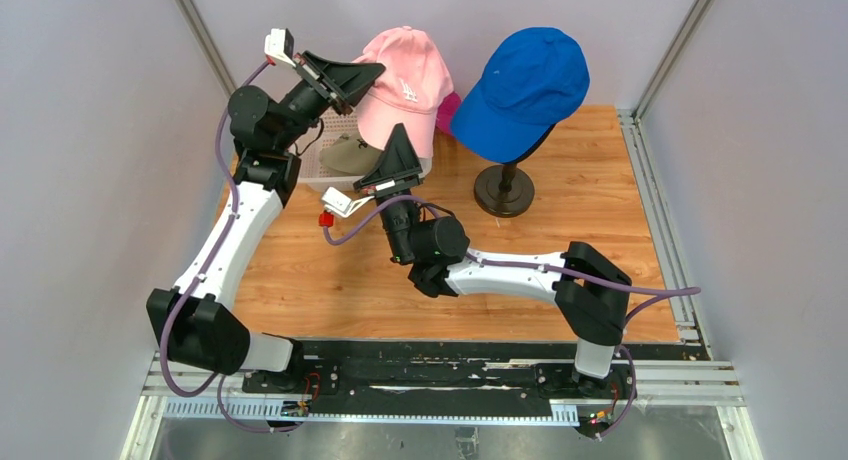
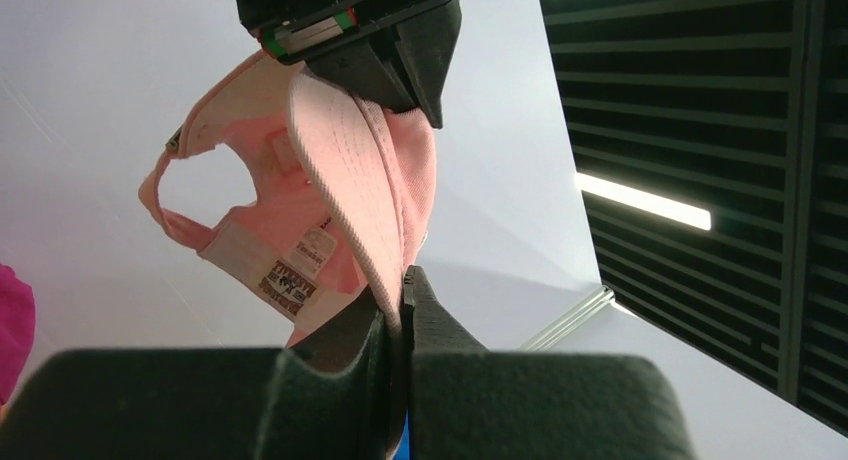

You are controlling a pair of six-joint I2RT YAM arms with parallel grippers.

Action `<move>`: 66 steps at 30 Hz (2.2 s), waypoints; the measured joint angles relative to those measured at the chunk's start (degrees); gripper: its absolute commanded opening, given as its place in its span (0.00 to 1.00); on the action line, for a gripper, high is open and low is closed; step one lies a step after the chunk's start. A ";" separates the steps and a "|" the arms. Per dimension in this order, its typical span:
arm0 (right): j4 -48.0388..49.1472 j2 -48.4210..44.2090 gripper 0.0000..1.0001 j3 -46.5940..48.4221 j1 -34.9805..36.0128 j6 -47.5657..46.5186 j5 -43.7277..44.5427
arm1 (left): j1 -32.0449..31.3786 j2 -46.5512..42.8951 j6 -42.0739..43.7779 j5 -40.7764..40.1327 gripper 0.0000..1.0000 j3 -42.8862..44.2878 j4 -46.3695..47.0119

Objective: Stack the hats

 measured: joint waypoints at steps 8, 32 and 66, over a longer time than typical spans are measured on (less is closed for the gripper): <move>-1.14 0.15 0.01 1.25 -0.31 -1.33 0.26 | 2.34 0.00 2.97 0.61 0.52 2.23 -2.84; -9.16 5.90 0.01 22.25 -7.45 -7.30 -9.55 | 6.86 -12.07 25.99 -11.65 0.55 8.72 -31.85; -13.77 -7.32 0.01 15.85 -30.82 -7.32 -7.65 | 7.04 -10.29 28.15 -12.28 0.56 5.49 -34.25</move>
